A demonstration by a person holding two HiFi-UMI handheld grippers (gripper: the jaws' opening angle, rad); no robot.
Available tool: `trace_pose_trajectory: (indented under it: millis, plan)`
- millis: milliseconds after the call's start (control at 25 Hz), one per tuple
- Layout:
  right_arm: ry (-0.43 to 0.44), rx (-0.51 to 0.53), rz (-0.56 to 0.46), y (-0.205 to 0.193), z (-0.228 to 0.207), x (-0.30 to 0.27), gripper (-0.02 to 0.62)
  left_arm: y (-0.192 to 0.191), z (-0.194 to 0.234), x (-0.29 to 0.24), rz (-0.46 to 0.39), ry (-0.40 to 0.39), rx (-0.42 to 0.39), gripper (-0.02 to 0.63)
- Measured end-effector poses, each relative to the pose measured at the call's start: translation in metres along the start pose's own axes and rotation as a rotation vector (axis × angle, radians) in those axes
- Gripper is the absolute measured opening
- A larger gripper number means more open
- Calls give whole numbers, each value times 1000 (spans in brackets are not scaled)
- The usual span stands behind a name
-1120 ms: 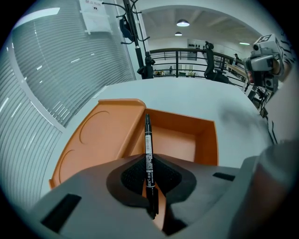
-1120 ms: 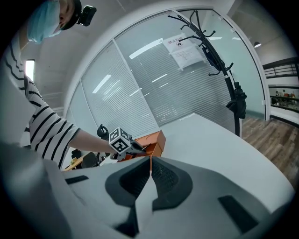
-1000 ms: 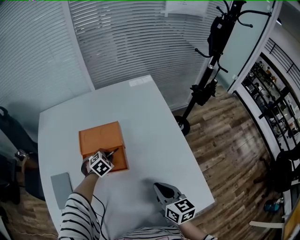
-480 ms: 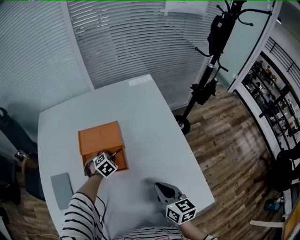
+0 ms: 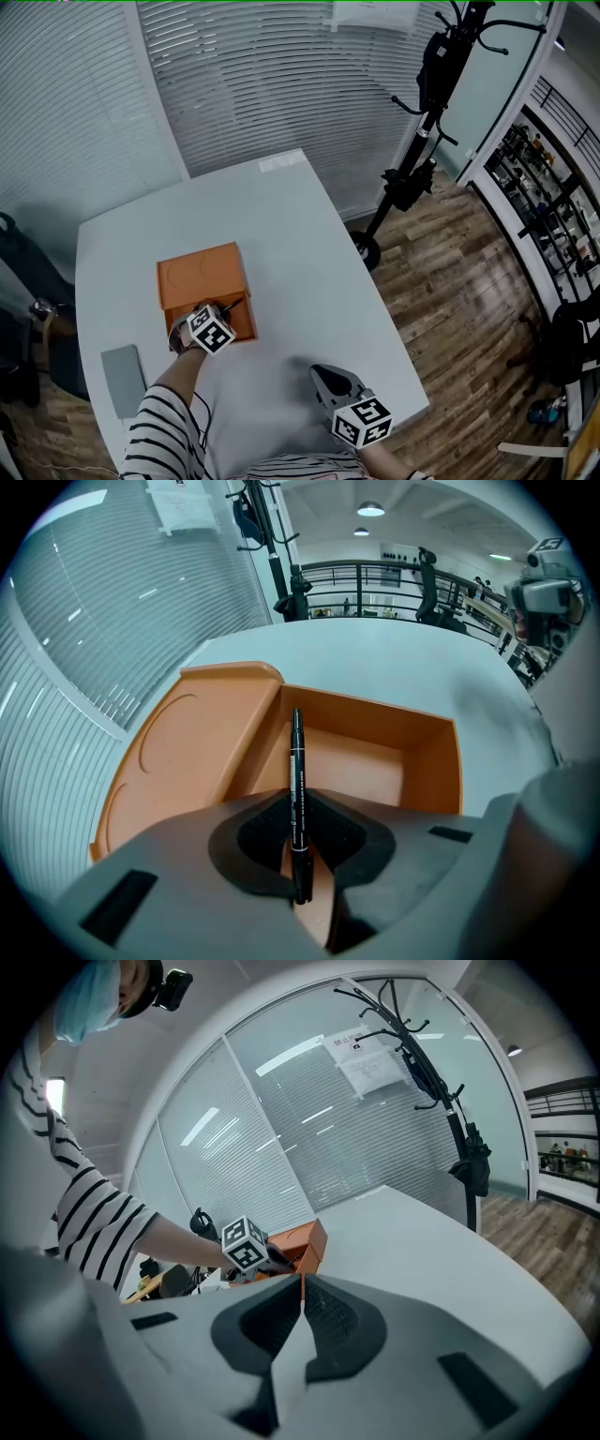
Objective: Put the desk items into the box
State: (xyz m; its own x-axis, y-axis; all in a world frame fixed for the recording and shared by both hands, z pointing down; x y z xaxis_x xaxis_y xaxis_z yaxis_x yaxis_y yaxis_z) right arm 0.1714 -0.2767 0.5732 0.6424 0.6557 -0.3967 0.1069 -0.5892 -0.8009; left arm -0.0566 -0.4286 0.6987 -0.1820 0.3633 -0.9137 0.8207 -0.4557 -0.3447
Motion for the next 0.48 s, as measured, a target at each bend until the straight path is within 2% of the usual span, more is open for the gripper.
trace_pose_trajectory:
  millis: [480]
  plan:
    - [-6,1,2,0,1,2,28,0,0,3,-9,-1,2,40]
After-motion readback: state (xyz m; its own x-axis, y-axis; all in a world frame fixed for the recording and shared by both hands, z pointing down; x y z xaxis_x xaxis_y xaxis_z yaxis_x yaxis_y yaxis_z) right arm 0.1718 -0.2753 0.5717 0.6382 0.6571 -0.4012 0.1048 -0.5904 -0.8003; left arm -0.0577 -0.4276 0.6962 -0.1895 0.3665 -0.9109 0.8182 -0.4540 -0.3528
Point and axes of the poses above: the fingertips, and each gripper's own axes: x backward along the fingers, z to its left, y out of its top, the point moved 3 cm from there along x, backward along the fingers, and after that the axes turned 1 degree about -x, right-handed, at the moved point
